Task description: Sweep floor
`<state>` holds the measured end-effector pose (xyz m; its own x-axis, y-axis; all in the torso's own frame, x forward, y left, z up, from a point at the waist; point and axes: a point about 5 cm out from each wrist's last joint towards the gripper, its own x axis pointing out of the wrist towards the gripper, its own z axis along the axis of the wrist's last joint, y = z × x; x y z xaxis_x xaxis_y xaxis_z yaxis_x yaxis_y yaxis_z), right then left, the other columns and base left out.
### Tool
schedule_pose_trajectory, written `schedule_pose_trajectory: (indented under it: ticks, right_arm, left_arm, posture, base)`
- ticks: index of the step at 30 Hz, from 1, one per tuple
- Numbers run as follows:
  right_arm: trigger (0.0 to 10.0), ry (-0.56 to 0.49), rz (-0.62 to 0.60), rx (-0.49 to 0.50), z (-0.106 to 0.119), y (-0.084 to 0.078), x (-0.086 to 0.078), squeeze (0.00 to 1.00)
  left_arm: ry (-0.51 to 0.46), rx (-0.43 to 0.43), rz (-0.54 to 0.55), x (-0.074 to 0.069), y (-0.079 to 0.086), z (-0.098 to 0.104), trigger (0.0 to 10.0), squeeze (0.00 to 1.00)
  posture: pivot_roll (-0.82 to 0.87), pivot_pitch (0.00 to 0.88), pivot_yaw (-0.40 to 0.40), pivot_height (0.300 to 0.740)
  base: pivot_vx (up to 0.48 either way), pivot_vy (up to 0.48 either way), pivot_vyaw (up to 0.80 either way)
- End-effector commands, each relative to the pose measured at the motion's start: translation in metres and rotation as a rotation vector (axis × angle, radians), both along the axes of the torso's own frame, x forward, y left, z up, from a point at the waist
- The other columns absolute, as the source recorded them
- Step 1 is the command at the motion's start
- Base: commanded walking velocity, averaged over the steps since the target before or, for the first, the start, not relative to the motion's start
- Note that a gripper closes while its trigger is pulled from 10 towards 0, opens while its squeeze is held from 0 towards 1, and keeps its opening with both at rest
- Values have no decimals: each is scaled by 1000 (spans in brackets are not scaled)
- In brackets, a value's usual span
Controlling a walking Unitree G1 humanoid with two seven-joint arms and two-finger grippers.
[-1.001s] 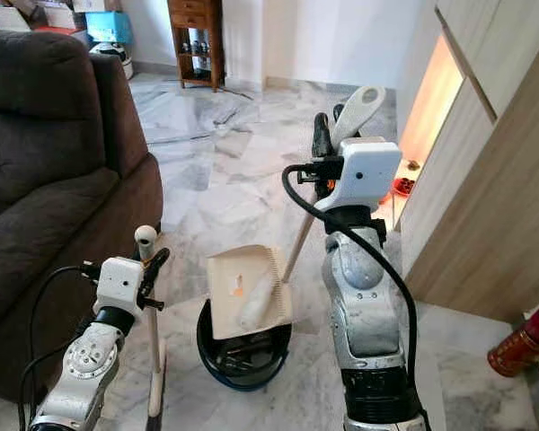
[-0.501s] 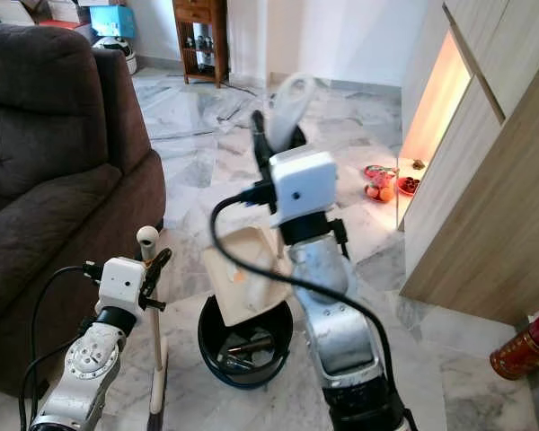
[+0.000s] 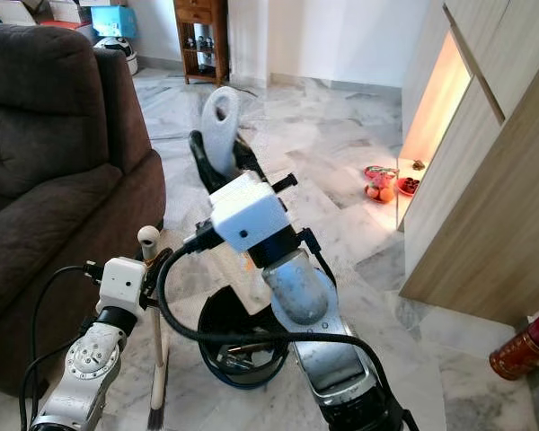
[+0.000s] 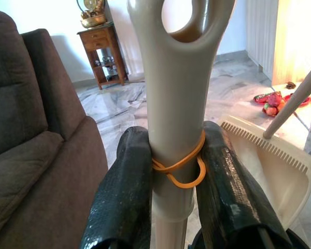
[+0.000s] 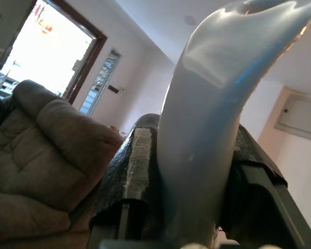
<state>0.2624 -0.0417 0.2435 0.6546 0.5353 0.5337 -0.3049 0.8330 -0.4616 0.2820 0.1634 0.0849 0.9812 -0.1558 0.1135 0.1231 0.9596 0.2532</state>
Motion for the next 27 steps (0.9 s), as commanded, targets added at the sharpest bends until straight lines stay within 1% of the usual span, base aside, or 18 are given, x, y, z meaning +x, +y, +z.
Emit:
schedule_pose_trajectory:
  ticks: [1, 12, 15, 27]
  right_arm:
    - [10000, -110, 34, -20, 14, 4, -12, 0]
    - [10000, -98, 63, -97, 7, 6, -15, 0]
    - [10000, -95, 69, -130, 3, 7, -15, 0]
    - [10000, -85, 35, -167, 0, 1, -10, 0]
  left_arm:
    - [-39, 11, -17, 2, -2, 7, 10000, 0]
    - [-37, 11, -18, 2, -2, 6, 10000, 0]
    - [-37, 11, -18, 2, -2, 6, 10000, 0]
    - [-39, 9, -16, 3, -3, 7, 10000, 0]
  posture:
    - [100, 0, -12, 740]
    - [96, 0, -11, 740]
    - [94, 0, -11, 740]
    - [95, 0, -13, 740]
  base:
    - [0, 0, 0]
    - [0, 0, 0]
    - [0, 0, 0]
    - [0, 0, 0]
